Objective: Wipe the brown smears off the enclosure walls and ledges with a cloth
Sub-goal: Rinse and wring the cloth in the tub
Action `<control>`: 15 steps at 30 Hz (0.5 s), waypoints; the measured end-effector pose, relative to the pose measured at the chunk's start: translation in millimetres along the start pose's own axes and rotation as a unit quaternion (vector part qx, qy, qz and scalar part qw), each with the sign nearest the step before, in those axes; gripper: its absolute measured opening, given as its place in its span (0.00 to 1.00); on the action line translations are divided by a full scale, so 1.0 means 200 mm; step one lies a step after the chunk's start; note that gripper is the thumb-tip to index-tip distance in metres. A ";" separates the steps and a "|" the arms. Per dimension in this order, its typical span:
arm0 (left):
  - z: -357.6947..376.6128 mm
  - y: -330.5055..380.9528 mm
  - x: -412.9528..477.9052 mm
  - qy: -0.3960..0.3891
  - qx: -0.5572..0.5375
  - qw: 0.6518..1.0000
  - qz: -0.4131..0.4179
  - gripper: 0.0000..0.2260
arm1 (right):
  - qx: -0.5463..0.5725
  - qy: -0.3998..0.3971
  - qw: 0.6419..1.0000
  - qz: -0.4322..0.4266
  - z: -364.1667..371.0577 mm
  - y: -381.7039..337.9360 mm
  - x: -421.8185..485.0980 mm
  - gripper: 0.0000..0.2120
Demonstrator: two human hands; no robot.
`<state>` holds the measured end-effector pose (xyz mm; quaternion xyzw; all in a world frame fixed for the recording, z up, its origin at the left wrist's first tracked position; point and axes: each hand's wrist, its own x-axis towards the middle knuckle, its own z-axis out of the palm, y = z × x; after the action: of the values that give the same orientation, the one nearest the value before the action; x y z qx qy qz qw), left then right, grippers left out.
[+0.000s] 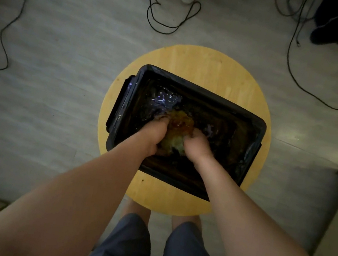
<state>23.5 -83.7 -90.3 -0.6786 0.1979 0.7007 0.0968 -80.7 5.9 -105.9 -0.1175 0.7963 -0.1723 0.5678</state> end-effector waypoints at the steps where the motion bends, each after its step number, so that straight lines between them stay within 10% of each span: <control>1: 0.01 0.00 0.00 -0.014 -0.020 1.000 -0.006 0.18 | 0.009 -0.014 0.999 -0.034 0.00 -0.01 -0.04 0.17; 7: 0.03 0.00 0.03 -0.017 -0.054 0.998 0.009 0.13 | 0.056 -0.036 0.979 -0.191 0.05 -0.10 -0.30 0.18; 15: 0.05 0.04 -0.02 0.006 0.003 0.995 0.097 0.15 | -0.152 0.137 0.951 -0.231 0.04 -0.11 -0.09 0.18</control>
<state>11.0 -85.2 -85.9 -0.6602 0.2650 0.7022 0.0293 -67.6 -7.7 -84.3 -0.3580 0.8342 -0.1902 0.3739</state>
